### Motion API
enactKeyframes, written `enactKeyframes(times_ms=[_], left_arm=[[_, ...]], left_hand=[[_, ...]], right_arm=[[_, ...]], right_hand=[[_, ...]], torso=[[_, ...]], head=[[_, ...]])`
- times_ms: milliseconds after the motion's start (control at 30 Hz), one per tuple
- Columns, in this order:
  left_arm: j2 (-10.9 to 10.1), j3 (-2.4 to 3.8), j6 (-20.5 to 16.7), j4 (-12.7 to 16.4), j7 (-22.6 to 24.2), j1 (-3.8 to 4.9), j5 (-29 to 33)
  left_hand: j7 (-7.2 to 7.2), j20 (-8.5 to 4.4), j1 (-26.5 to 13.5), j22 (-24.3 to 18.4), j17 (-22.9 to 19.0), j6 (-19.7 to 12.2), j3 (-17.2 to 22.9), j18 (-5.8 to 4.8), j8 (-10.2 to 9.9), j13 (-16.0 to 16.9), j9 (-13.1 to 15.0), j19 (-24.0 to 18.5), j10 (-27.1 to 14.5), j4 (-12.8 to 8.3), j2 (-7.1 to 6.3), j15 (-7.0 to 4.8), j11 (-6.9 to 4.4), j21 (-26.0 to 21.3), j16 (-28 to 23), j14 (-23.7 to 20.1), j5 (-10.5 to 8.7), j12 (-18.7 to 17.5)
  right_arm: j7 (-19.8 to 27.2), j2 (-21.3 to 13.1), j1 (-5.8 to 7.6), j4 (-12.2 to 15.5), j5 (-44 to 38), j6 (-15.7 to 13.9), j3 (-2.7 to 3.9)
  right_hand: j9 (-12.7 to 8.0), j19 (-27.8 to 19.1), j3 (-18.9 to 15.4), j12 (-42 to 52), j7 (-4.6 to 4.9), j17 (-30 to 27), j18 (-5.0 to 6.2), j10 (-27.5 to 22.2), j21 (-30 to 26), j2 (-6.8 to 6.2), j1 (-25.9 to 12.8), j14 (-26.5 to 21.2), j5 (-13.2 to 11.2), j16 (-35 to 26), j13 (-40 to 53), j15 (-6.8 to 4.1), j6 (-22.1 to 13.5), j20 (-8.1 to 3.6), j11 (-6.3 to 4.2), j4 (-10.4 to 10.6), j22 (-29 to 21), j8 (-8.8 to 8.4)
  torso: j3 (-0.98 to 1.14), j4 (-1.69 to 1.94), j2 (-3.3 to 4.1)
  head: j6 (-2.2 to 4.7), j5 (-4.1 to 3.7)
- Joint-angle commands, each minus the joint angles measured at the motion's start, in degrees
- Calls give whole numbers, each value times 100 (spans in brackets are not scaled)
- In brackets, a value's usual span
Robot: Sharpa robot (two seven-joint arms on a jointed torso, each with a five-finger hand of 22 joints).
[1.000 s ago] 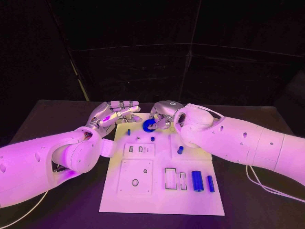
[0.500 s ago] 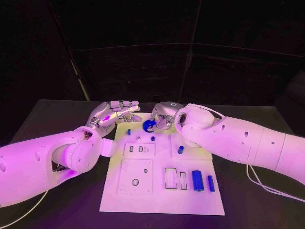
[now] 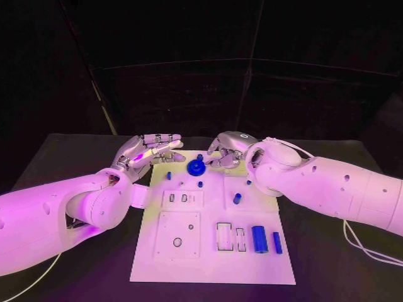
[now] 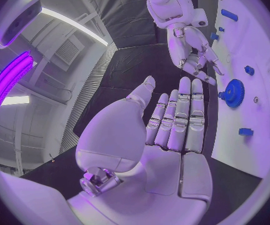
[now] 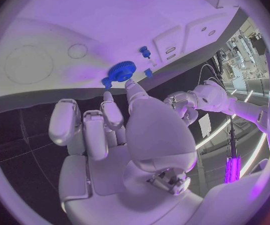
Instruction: Assemble the parts on the task board
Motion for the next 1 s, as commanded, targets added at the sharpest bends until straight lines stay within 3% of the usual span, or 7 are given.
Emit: enactKeyframes(times_ms=[33,233,300,467,667,767,1000], left_arm=[[-17,3,75,1,40,12,5],[-36,3,71,-20,40,19,5],[-23,2,81,-41,35,20,5],[28,1,111,-93,25,20,5],[86,0,154,-128,14,15,5],[106,0,168,-134,8,13,5],[119,-2,167,-169,4,5,5]], left_hand=[[145,-4,-1,-10,8,-42,-26,58,-3,-7,-2,30,-41,-12,33,3,18,-35,25,-43,-32,10],[145,-4,-1,-10,8,-42,-26,58,-3,-7,-2,30,-41,-12,33,3,18,-35,25,-43,-32,10],[146,-3,-3,-11,9,-44,-27,58,-1,-7,-1,30,-44,-11,36,3,18,-38,26,-45,-31,12],[146,-3,-3,-11,9,-44,-27,58,-1,-7,-1,30,-44,-11,36,3,18,-38,26,-45,-31,12],[146,-3,-3,-11,9,-44,-27,58,-1,-7,-1,30,-44,-11,36,3,18,-38,26,-45,-31,12],[146,-3,-3,-11,9,-44,-27,58,-1,-7,-1,30,-44,-11,36,3,18,-38,26,-45,-31,12],[145,-3,-3,-12,10,-46,-28,57,0,-7,-1,30,-46,-12,36,3,18,-40,27,-48,-31,13]], right_arm=[[749,-280,12,212,936,-767,3],[1113,-1029,14,619,1671,-669,2],[1220,-1252,13,702,1767,-587,1],[1509,-1635,9,665,1938,-389,-1],[1772,-1764,-79,298,2017,-181,-3],[1836,-1770,-170,139,2034,-127,-4],[1888,-1669,-317,-147,1930,-50,-3]], right_hand=[[-6,3,-12,-38,18,380,-82,-26,24,-8,85,367,9,13,-15,27,-8,11,10,-58,-4,-27],[-6,-94,-43,-179,26,215,-53,-143,-42,-38,252,324,8,-76,-154,31,-36,16,16,-154,-149,-44],[-6,-125,-65,-213,29,171,-45,-169,-66,-61,322,312,23,-103,-182,32,-48,18,17,-195,-193,-46],[-11,-178,-104,-286,38,114,-32,-222,-109,-115,482,296,81,-143,-243,35,-107,20,22,-292,-266,-60],[-18,-211,-151,-351,60,132,-24,-270,-138,-161,585,299,123,-142,-299,47,-223,28,39,-361,-316,-71],[-19,-218,-167,-363,67,148,-22,-281,-145,-168,599,303,129,-135,-309,52,-254,32,45,-371,-327,-71],[-18,-243,-174,-372,74,132,-14,-290,-164,-160,636,300,139,-145,-315,57,-290,37,50,-391,-369,-69]], torso=[[12,-43,-18],[45,-119,-62],[64,-151,-90],[110,-217,-134],[136,-228,-160],[140,-212,-168],[176,-204,-166]], head=[[27,-25],[79,-117],[65,-130],[61,-205],[40,-350],[44,-352],[21,-368]])
